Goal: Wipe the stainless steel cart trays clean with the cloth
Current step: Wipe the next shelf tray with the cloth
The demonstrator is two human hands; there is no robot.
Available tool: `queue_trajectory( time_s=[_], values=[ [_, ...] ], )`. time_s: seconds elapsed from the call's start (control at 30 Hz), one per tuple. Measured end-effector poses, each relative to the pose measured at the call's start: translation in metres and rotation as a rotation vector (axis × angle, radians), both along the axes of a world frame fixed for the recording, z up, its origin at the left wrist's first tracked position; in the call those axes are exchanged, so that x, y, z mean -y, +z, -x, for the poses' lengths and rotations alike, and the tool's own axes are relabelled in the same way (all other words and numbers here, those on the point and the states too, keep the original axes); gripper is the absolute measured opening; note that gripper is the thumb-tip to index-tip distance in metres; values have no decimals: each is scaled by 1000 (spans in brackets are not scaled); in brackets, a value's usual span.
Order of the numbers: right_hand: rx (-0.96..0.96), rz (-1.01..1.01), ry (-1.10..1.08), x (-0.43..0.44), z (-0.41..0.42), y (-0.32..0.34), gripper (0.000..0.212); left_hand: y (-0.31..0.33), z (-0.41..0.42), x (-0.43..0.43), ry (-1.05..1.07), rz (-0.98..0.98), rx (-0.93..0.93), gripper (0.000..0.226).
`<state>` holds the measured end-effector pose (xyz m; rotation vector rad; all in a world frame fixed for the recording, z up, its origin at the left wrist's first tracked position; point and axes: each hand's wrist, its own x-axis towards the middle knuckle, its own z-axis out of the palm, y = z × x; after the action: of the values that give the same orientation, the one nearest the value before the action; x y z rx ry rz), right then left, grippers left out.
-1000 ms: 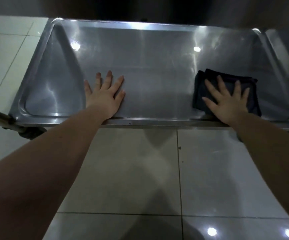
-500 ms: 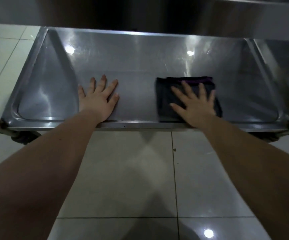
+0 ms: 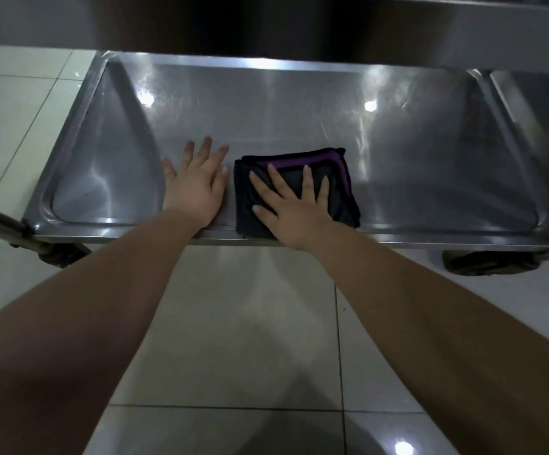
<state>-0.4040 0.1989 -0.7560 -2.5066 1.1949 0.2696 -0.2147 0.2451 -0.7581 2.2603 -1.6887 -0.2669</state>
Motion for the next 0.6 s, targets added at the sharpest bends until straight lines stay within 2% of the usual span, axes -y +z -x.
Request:
queue_trajectory(
  time_s=[0.03, 0.1, 0.17, 0.23, 0.3, 0.47, 0.6],
  values=[
    [94, -17, -12, 5, 9, 7, 60, 5, 3, -3, -37, 120, -44, 44],
    [328, 70, 38, 13, 42, 24, 57, 15, 15, -11, -162, 305, -76, 33],
    [416, 197, 172, 19, 78, 31, 41, 18, 33, -22, -298, 372, -77, 23],
    [321, 211, 254, 20, 104, 29, 33, 13, 50, -34, -451, 352, -51, 19],
    [194, 232, 258, 21, 114, 22, 37, 6, 58, -40, -530, 301, 6, 23],
    [113, 311, 115, 23, 104, 21, 50, 6, 61, -35, -505, 218, 115, 40],
    [98, 220, 123, 25, 108, 22, 56, 11, 61, -31, -497, 124, 111, 47]
  ],
)
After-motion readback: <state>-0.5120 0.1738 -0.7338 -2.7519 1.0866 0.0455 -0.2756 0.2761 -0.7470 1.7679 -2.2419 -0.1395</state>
